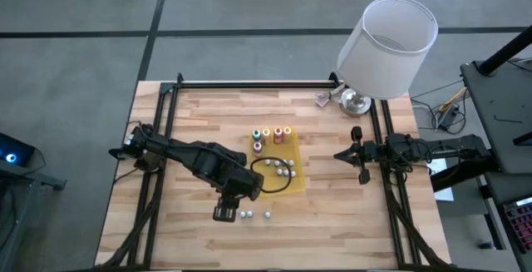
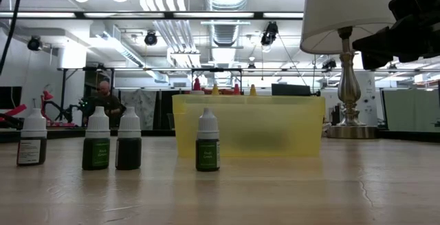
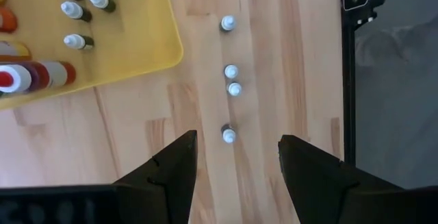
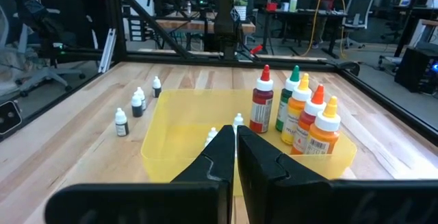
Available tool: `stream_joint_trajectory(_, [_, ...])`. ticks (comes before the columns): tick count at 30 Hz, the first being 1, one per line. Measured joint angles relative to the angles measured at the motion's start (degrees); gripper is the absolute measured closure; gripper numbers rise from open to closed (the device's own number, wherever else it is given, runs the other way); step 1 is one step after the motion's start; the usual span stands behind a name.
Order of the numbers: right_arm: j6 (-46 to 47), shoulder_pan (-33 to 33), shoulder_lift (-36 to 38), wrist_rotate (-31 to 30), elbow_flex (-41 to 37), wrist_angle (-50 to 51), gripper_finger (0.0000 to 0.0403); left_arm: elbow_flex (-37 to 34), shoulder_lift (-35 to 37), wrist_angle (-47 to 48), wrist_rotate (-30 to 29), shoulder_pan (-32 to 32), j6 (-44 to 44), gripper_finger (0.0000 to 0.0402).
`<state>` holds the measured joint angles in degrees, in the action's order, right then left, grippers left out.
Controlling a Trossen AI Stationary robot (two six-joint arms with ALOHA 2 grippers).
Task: Pick & Place food coloring
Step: Put the small black food coloring bottle into the bin
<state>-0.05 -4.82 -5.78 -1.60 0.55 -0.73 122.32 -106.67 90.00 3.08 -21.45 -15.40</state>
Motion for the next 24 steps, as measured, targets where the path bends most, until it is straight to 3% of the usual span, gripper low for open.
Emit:
stream_joint_trajectory(14, [0.0,0.0,-0.01,0.03,0.0,0.01,0.0394,-3.03,3.97,-0.06,-7.35,0.41,1.36,0.0225])
stream_joint_trajectory(20, [0.0,-0.01,0.04,0.04,0.0,0.01,0.0394,-10.97,9.75,-0.61,-7.59,0.48,-1.89,0.0225])
stream_joint_trajectory(24, [0.0,0.0,0.04,0.03,0.0,0.01,0.0394,-19.33,13.87,-7.02,-7.53,0.48,-2.24,0.0225])
